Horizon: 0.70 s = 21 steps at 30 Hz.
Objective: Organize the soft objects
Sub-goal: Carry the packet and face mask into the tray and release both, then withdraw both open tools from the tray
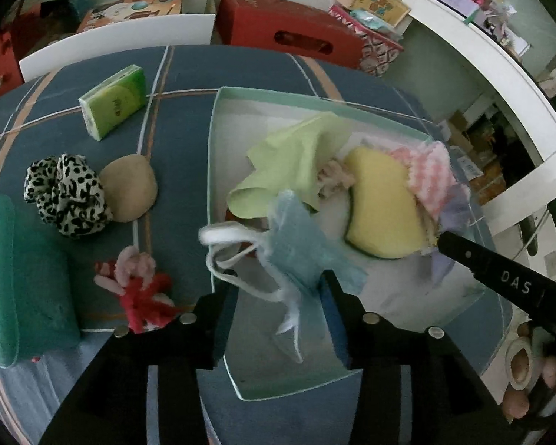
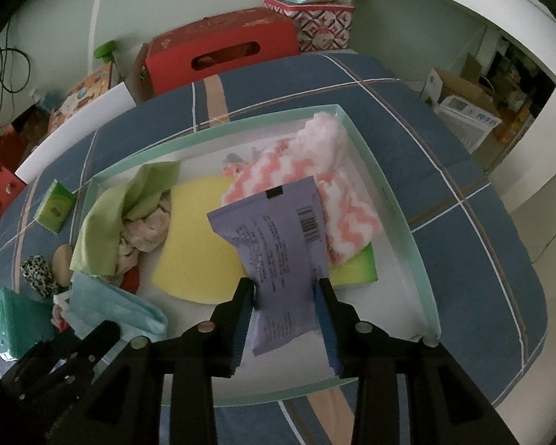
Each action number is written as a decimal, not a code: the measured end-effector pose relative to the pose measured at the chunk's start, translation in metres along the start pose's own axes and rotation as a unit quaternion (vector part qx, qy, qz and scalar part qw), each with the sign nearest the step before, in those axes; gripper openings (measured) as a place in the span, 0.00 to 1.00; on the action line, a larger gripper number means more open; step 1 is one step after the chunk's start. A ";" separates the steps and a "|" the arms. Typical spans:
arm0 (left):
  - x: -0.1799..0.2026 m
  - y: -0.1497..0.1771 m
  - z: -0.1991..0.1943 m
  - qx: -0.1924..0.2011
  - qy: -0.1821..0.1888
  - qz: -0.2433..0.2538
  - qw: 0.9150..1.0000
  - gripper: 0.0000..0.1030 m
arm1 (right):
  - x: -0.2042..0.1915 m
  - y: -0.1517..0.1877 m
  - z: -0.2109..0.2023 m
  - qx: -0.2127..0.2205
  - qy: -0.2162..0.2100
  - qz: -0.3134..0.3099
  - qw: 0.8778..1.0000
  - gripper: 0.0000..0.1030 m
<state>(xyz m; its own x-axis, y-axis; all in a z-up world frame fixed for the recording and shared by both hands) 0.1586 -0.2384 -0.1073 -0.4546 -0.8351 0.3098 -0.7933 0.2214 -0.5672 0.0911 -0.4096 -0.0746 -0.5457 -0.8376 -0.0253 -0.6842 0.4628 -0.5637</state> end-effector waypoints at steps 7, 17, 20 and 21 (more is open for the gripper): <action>0.004 -0.003 -0.011 0.008 -0.002 0.004 1.000 0.48 | -0.006 -0.009 -0.013 0.020 -0.008 -0.009 1.000 0.43; -0.002 -0.023 -0.040 0.068 -0.022 0.010 0.997 0.76 | -0.019 -0.023 -0.029 0.051 -0.027 -0.016 0.998 0.64; -0.011 -0.026 -0.042 0.079 -0.044 0.014 0.996 0.90 | -0.022 -0.025 -0.032 0.060 -0.033 -0.017 0.998 0.68; -0.013 -0.027 -0.043 0.083 -0.048 0.015 0.995 0.90 | -0.023 -0.027 -0.034 0.064 -0.033 -0.017 0.997 0.71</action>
<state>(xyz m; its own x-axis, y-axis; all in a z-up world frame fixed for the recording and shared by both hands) 0.1687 -0.2125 -0.0632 -0.4299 -0.8756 0.2201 -0.6986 0.1682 -0.6955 0.1059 -0.3932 -0.0310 -0.4877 -0.8712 -0.0568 -0.6319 0.3972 -0.6655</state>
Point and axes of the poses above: each gripper's, at about its wrist camera, not at the fingertips, and z roughly the way its jaws point, x to its right, y to its underside, the point moved 10 cm from there along z, roughly the way its jaws point, and after that the axes turned 11 degrees about x, right-handed, at the moved point
